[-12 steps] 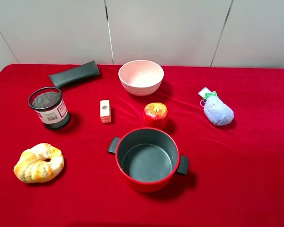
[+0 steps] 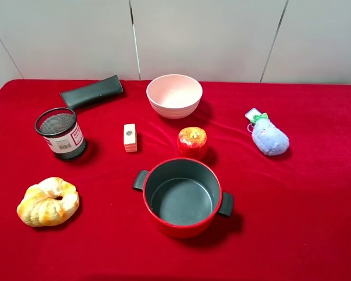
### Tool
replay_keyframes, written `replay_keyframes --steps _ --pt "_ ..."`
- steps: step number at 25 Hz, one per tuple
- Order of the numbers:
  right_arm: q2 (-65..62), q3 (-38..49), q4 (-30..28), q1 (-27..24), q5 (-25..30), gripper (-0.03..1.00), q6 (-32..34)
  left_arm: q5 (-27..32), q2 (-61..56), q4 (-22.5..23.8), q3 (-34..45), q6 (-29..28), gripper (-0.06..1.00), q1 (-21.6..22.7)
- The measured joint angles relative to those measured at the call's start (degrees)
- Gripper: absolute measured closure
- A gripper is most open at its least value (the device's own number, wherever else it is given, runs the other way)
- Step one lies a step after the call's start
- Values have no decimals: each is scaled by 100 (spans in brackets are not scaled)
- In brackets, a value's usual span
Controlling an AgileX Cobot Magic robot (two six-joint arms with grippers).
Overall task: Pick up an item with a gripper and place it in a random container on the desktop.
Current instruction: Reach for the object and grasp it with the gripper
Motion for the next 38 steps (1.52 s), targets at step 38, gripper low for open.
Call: replay_keyframes --steps 38 --pt "6939 -2059 302 347 -1009 27 -1281 0 0 0 0 0 -5 0"
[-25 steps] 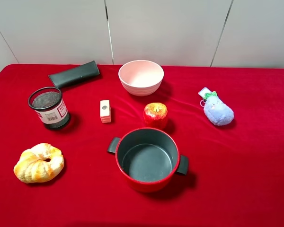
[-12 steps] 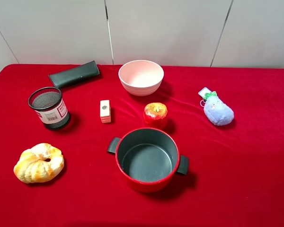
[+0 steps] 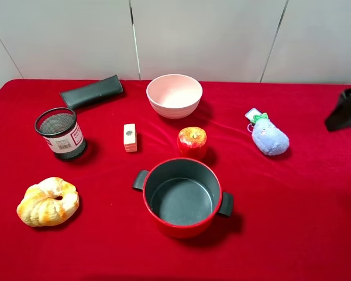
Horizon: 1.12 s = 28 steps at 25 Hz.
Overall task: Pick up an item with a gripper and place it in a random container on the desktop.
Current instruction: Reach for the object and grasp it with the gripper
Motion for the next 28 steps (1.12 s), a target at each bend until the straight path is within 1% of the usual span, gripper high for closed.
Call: replay_keyframes --steps 3,6,10,14,22,28 --pt "591 -377 0 0 -47 27 -96 0 0 0 0 0 -5 0" --pt "1057 -752 135 14 -53 27 -315 0 0 0 0 0 -5 0" --pt "1615 -1228 233 263 -64 27 -585 0 0 0 0 0 -5 0" --pt "2146 -1561 262 509 -76 27 -608 0 0 0 0 0 -5 0" --pt "3045 -1659 489 553 -230 27 -610 0 0 0 0 0 -5 0" --pt "3567 -1659 702 553 -461 27 -621 0 0 0 0 0 -5 0"
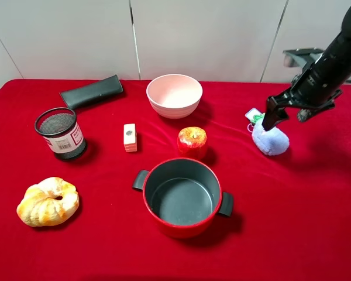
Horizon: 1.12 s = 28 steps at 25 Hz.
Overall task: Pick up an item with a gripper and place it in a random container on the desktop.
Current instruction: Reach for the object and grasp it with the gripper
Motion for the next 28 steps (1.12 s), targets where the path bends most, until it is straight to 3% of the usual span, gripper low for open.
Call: replay_keyframes --steps 11,19,22,27,28 --pt "762 -4 116 0 -494 27 -49 0 0 0 0 0 -5 0" --pt "1034 -14 134 0 -531 28 -80 0 0 0 0 0 -5 0" --pt "1048 -19 134 0 -531 38 -91 0 0 0 0 0 -5 0" --pt "1048 -19 154 0 -531 70 -91 0 0 0 0 0 -5 0" --pt "1048 -21 159 0 -531 73 -106 0 0 0 0 0 -5 0"
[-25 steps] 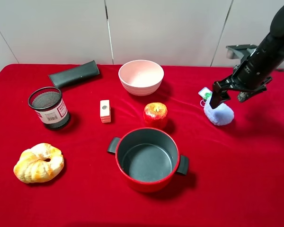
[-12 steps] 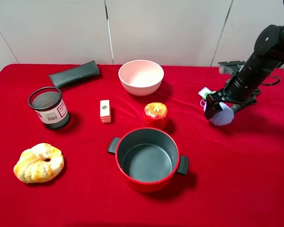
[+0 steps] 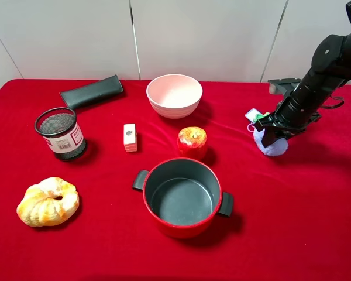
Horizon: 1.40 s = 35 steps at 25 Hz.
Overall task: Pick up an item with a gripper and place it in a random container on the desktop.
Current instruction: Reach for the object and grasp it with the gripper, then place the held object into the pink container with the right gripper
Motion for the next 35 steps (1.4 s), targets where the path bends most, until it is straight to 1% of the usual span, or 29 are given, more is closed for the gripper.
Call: replay_keyframes --steps 12,16,27,35 --pt "-5 0 13 0 0 73 -30 0 0 0 0 0 -5 0" --pt "-116 0 13 0 83 73 -30 0 0 0 0 0 -5 0" --pt "-887 0 59 0 866 73 -11 0 0 0 0 0 -5 0" --pt "-1397 0 65 0 1403 73 242 0 0 0 0 0 -5 0"
